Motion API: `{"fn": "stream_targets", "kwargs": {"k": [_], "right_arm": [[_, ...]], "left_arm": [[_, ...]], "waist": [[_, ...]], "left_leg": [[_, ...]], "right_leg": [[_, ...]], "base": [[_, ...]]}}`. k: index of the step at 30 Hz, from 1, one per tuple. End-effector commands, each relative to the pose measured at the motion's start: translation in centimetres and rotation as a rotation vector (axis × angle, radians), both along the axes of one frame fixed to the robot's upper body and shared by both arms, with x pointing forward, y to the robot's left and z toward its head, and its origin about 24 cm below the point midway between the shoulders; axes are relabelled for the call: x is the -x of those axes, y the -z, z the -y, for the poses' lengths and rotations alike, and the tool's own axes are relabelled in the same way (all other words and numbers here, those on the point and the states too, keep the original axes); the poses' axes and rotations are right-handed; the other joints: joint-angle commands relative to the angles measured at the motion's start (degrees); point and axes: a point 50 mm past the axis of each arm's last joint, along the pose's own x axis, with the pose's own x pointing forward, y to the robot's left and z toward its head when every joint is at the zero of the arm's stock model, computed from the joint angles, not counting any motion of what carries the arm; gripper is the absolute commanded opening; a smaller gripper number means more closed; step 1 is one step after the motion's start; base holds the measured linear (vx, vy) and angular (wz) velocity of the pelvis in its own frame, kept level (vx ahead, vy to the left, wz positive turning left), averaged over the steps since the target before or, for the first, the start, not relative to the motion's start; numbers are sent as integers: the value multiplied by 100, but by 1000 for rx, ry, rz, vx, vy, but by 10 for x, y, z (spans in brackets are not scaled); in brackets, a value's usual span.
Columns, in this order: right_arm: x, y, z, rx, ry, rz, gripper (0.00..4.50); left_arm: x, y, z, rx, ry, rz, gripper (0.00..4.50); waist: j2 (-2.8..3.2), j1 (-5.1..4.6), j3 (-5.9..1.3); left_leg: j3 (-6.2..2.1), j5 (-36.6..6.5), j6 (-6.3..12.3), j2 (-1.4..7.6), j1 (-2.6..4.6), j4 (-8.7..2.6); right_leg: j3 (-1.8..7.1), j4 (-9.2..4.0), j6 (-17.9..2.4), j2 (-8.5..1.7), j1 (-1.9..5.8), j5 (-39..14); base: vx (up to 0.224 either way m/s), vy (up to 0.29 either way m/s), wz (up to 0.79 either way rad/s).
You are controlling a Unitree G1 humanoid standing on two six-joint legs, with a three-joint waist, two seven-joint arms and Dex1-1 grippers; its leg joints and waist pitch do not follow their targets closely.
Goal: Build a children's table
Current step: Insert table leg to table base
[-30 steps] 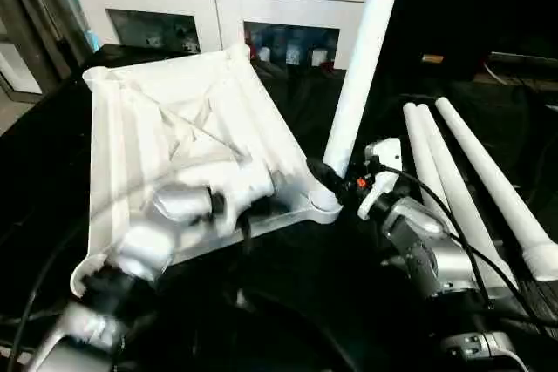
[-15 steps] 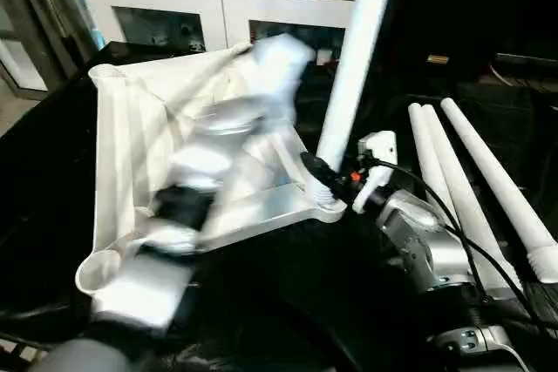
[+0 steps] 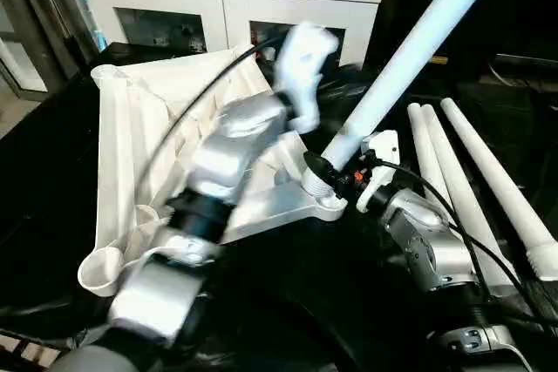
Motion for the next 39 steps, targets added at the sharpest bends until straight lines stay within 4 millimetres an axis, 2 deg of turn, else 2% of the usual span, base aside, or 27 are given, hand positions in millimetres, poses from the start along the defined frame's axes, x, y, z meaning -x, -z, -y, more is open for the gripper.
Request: {"fn": "stream_targets", "kwargs": {"k": [1,4,5,6,7,8,10,12,16,19,20,23,25,26,27,29,30,31,32,33,34,36,39], "right_arm": [[-3,-4,5,7,25,11,191],[-6,-6,11,20,52,12,191],[-6,-6,11,20,52,12,191],[-7,-7,14,30,62,9,191],[-7,-7,14,32,62,9,191],[-8,-7,17,40,64,9,191],[-8,-8,19,48,59,6,191],[-8,-9,22,56,48,2,191],[-7,-12,26,77,25,0,191],[-6,-12,28,82,22,-2,191],[-6,-12,29,89,24,-2,191],[-6,-12,31,100,23,-5,191],[-5,-12,32,103,21,-9,191],[-5,-11,32,109,21,-10,191],[-5,-11,32,111,20,-12,191],[-5,-11,32,119,18,-13,191],[-5,-10,32,126,17,-14,191],[-5,-9,33,130,17,-14,191],[-4,-9,33,132,17,-14,191],[-4,-9,33,132,17,-14,191],[-4,-9,34,132,17,-15,191],[-3,-9,33,132,16,-16,191],[-1,-8,27,133,-4,-22,191]], "left_arm": [[-5,14,-23,-106,-82,6,86],[1,36,-38,-196,-20,-59,121],[1,36,-38,-196,-20,-59,121],[8,46,-40,-218,50,-102,121],[9,48,-40,-222,60,-108,126],[17,58,-40,-245,122,-148,138],[27,72,-40,-276,212,-195,160],[33,86,-42,-317,266,-245,171],[38,100,-44,-366,300,-294,209],[40,104,-43,-379,313,-314,215],[40,110,-42,-405,303,-339,218],[41,115,-40,-427,310,-375,182],[43,116,-38,-431,330,-402,177],[43,117,-38,-441,334,-407,146],[44,118,-39,-442,334,-421,138],[45,121,-39,-453,334,-434,138],[44,124,-41,-471,314,-447,122],[43,126,-42,-482,299,-454,103],[42,127,-44,-487,282,-455,92],[42,127,-44,-488,275,-455,91],[40,128,-45,-485,254,-462,87],[40,127,-47,-475,245,-468,56],[43,124,-49,-427,251,-478,39]], "waist": [[-24,13,-401],[-9,-3,-408],[-5,3,-414],[5,11,-424],[3,10,-423],[25,33,-433],[22,57,-429],[35,60,-418],[36,41,-396],[25,28,-392],[60,16,-393],[56,0,-403],[79,-4,-403],[115,-3,-406],[97,-12,-405],[124,-33,-409],[134,-48,-409],[134,-51,-407],[170,-53,-405],[159,-62,-406],[177,-75,-406],[165,-77,-405],[178,-90,-391]], "left_leg": [[-87,-208,627,269,71,-325],[-81,-98,599,254,73,-325],[-86,-55,590,259,78,-323],[-80,15,578,261,83,-317],[-76,48,588,263,84,-318],[-63,96,618,279,108,-306],[-63,122,643,280,87,-309],[-62,-28,602,281,89,-319],[-62,-311,458,275,97,-344],[-66,-466,341,270,92,-357],[-69,-457,321,269,88,-354],[-71,-437,331,261,87,-349],[-70,-411,347,259,85,-343],[-77,-401,357,252,72,-336],[-72,-406,371,251,71,-337],[-78,-448,389,249,70,-335],[-79,-443,402,242,61,-332],[-82,-447,408,242,56,-332],[-88,-476,409,243,61,-334],[-82,-502,411,242,64,-333],[-86,-540,404,244,68,-339],[-86,-542,415,237,56,-335],[-85,-569,419,244,42,-346]], "right_leg": [[179,-296,-1693,-399,377,680],[179,-274,-1644,-382,363,783],[180,-266,-1661,-392,367,838],[179,-247,-1699,-390,363,960],[179,-246,-1716,-385,356,1017],[179,-235,-1773,-380,329,1152],[179,-221,-1797,-391,338,1218],[181,-233,-1789,-399,337,1091],[185,-282,-1719,-399,348,750],[191,-304,-1666,-408,361,510],[192,-304,-1666,-404,355,536],[188,-300,-1668,-394,366,629],[187,-302,-1701,-396,361,668],[186,-293,-1728,-399,371,699],[185,-305,-1728,-396,371,708],[179,-312,-1745,-393,376,697],[176,-312,-1749,-385,383,712],[175,-314,-1747,-390,387,692],[171,-319,-1740,-394,381,602],[169,-331,-1737,-387,379,569],[165,-337,-1738,-382,380,519],[167,-341,-1743,-387,391,457],[168,-363,-1710,-390,378,175]], "base": [[0,0,0],[0,0,0],[0,0,0],[0,0,0],[0,0,0],[0,0,0],[0,0,0],[0,0,0],[0,0,0],[0,0,0],[0,0,0],[0,0,0],[0,0,0],[0,0,0],[0,0,0],[0,0,0],[0,0,0],[0,0,0],[0,0,0],[0,0,0],[0,0,0],[0,0,0],[0,0,0]]}}
